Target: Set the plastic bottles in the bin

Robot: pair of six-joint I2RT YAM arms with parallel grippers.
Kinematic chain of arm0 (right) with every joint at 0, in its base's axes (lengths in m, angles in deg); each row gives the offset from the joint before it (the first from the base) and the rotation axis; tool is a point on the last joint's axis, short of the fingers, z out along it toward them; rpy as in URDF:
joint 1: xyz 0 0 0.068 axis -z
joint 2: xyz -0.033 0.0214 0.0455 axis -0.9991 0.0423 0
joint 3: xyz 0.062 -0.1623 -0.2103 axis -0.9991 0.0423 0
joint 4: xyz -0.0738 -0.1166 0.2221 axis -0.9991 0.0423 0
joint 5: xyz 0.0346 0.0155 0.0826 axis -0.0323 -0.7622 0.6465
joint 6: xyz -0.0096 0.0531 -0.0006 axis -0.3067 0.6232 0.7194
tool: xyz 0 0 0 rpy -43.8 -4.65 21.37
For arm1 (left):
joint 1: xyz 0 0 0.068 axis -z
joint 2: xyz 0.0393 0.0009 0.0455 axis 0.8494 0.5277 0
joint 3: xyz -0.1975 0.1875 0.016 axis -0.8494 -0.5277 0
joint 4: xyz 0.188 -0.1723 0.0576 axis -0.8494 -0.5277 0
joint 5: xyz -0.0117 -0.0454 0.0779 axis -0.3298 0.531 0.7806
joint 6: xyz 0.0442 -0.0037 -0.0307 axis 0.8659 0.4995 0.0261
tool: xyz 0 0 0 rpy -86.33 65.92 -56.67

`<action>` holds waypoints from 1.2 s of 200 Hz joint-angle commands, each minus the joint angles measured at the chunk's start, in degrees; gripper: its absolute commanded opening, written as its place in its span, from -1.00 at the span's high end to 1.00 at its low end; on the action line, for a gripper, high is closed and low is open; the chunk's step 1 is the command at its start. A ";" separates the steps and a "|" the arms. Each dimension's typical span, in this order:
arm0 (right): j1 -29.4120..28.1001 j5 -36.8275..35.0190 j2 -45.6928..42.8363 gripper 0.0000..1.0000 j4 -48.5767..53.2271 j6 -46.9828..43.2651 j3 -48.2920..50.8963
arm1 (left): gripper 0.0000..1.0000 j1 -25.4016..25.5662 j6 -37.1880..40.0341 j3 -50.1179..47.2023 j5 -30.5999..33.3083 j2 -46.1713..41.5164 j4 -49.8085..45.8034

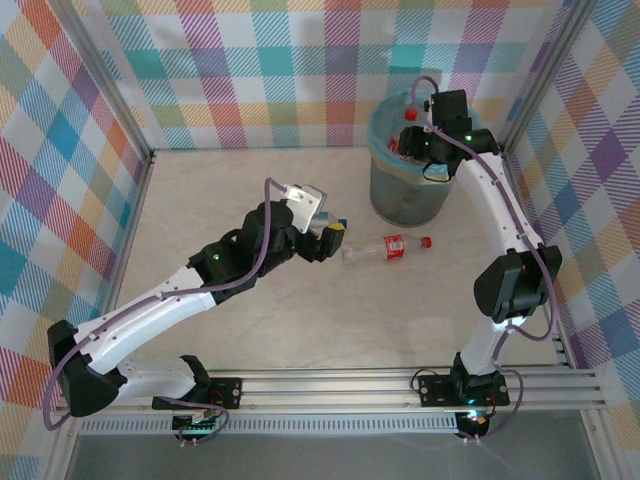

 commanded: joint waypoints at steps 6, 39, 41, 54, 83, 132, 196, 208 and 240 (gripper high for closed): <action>0.15 2.55 -0.59 -0.16 2.90 0.99 -8.28 | -0.71 -2.08 2.93 0.19 -5.07 2.54 -2.88; 0.14 5.21 -4.04 -0.21 5.59 1.61 -12.03 | -0.73 -3.73 9.54 3.53 -12.57 9.10 -4.14; 0.17 5.45 -4.41 -0.21 5.60 1.67 -11.87 | -0.72 -3.79 9.93 3.88 -13.06 9.61 -4.31; 0.16 6.87 -7.60 -0.21 5.55 1.84 -10.29 | -0.73 -4.69 12.06 6.28 -16.64 13.21 -5.48; 0.10 8.81 -17.84 -0.24 4.03 1.75 -1.67 | -0.73 -6.30 16.12 11.52 -24.58 20.82 -7.27; 0.10 9.81 -35.97 -0.31 -1.24 -1.45 19.76 | -0.73 -8.57 21.79 20.69 -30.34 34.20 -10.71; 0.14 7.79 -43.87 -0.45 -0.63 -5.58 30.69 | -0.75 -8.92 28.13 30.89 -28.66 48.31 -16.58; 0.15 7.50 -43.50 -0.46 -0.58 -6.36 30.80 | -0.76 -8.90 28.87 31.49 -28.67 49.68 -16.88; 0.14 7.31 -41.93 -0.51 -1.17 -9.17 30.13 | -0.73 -8.80 29.11 33.28 -28.59 53.31 -17.64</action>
